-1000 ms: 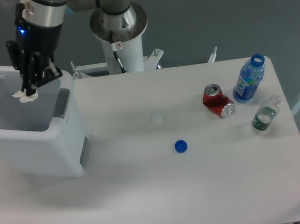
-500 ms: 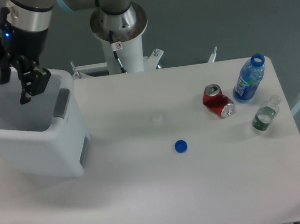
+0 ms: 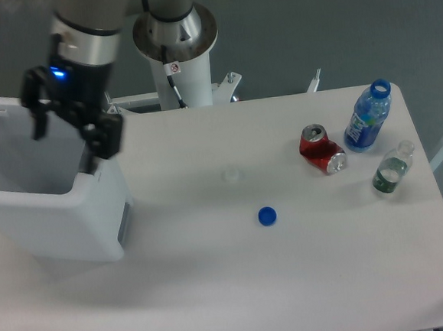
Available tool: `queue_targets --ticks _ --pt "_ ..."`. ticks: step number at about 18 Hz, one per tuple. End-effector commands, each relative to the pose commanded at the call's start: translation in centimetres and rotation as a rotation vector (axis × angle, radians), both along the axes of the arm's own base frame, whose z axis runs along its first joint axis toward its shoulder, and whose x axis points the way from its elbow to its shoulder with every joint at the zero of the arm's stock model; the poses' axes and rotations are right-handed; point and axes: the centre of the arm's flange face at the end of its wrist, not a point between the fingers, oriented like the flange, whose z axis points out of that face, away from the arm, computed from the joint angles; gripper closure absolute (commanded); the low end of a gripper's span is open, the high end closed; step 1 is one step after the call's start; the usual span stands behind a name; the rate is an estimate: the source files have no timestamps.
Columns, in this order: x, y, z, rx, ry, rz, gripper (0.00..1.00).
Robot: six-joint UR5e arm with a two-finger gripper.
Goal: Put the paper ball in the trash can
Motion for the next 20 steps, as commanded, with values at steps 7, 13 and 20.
queue_targets --ticks 7,13,20 --pt "-8.6 -4.1 -2.5 -0.136 0.126 0.043 0.0" --pt "-15.9 -8.2 -8.0 -0.275 0.13 -0.023 0.0" --pt "-20.5 -8.8 -15.5 -0.456 0.122 -0.106 0.0"
